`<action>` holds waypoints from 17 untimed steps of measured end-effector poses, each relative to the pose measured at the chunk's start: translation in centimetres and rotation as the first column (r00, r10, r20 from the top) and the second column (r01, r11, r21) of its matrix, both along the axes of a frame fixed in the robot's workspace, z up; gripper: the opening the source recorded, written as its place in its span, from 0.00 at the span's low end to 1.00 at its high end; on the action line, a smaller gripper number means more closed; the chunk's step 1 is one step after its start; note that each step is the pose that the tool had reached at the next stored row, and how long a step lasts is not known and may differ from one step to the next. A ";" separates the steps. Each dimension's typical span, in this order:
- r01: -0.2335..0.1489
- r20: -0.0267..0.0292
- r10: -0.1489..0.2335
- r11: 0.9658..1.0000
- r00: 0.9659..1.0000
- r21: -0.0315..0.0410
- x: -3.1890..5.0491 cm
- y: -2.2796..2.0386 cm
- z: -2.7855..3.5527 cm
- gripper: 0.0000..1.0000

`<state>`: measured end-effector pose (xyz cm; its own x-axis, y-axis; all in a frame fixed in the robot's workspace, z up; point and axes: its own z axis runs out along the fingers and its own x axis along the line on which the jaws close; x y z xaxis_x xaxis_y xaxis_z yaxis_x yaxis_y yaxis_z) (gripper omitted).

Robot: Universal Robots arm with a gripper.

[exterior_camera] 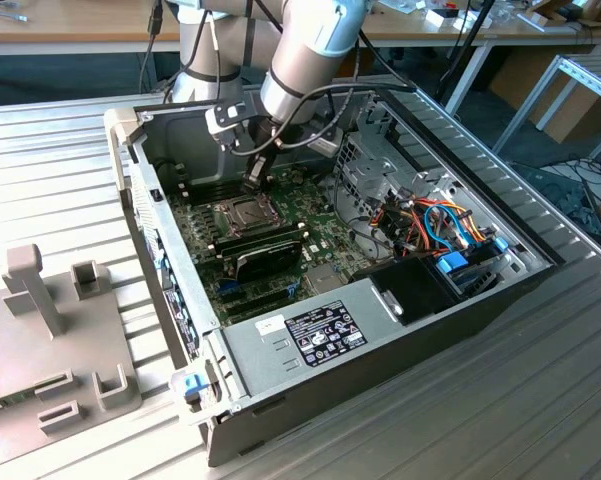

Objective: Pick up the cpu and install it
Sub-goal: 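Install the first cpu locking lever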

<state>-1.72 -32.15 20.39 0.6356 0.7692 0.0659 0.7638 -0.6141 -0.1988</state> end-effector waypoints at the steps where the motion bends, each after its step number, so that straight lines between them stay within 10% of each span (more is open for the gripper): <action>1: 0.000 0.000 0.000 1.000 1.000 0.000 0.01 0.00 -0.04 0.11; 17: 0.000 0.000 0.000 1.000 1.000 -0.001 0.13 -0.02 0.22 0.11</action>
<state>-1.59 -32.17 20.62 0.6356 0.7693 0.0652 0.7638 -0.6143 -0.1981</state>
